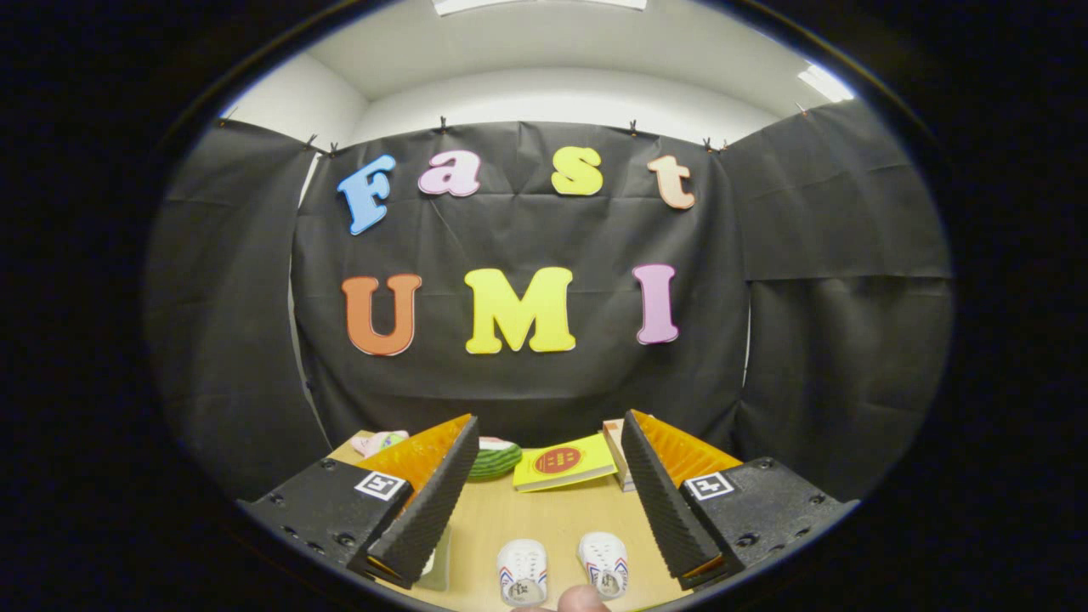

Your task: Open the storage box then place both shoes into the box .Put the left shoe in first, then the right shoe, with the right side of both shoes facing outward in a uniform manner.

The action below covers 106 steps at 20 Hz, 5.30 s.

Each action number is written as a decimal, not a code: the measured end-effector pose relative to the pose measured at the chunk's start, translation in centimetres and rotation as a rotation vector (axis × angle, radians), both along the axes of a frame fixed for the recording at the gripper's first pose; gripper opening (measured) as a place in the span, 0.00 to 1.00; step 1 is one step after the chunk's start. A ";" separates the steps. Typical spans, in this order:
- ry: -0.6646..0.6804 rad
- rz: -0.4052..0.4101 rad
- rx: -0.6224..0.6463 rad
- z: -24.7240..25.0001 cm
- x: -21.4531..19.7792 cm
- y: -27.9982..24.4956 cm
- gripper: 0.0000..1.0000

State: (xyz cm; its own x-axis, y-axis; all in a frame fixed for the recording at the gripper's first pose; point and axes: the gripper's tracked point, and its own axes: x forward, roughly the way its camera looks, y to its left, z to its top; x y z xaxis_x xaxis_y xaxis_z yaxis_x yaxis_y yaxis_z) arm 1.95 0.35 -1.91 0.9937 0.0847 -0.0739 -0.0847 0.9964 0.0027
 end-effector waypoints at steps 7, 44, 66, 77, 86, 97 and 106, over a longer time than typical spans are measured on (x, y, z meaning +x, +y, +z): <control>0.114 0.176 0.067 -3.7 1.3 3.5 1.00; 1.202 0.689 0.816 -29.2 -2.3 18.1 0.06; 1.026 0.997 0.455 -14.9 -6.5 38.0 0.06; 0.804 0.883 0.168 -14.7 -4.4 38.8 0.75; 0.482 0.738 -0.031 -9.8 0.1 30.5 0.95; 0.623 0.474 0.049 -13.1 4.0 12.4 0.96; 1.002 0.372 0.116 -26.0 1.6 3.6 0.96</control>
